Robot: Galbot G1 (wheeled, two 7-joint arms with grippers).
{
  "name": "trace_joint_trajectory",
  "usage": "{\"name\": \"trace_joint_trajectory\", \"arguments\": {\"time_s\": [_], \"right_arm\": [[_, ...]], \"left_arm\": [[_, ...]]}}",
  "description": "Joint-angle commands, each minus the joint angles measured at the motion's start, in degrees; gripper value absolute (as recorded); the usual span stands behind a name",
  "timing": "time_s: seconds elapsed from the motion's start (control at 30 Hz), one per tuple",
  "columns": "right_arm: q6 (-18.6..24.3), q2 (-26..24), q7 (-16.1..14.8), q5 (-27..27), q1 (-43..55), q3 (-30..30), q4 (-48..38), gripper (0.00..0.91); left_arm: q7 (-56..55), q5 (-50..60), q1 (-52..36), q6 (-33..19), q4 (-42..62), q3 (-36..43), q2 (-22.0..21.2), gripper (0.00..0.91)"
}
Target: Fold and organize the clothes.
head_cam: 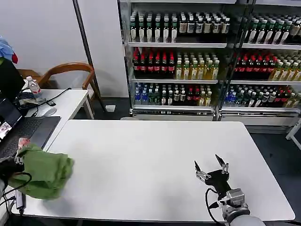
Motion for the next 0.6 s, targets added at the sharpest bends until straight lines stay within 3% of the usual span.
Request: {"name": "trace_joint_trajectory", "arguments": {"time_s": [0.03, 0.13, 0.2, 0.6], "right_arm": [[-0.05, -0.17, -0.01, -0.64, -1.76, 1.01, 0.01, 0.907], [-0.34, -0.42, -0.06, -0.95, -3.28, 2.59, 0.96, 0.907], [-0.5, -0.15, -0.09, -1.17, -4.13, 3.76, 1.37, 0.907], [-1.26, 1.35, -0.33, -2.42, -5.41, 6.15, 2.62, 0.907]], "left_arm": [[2.09, 25.8, -5.54, -0.86, -14.65, 41.31, -19.27, 0.05], [4.51, 31.81, -8.35, -2.61, -12.71, 51.45, -23.94, 0.05], [5.57, 32.55, -10.1, -2.59, -11.32, 53.83, -25.09, 0.05], [2.94, 29.98, -21.05, -1.49, -5.95, 55.42, -28.45, 0.05]]}}
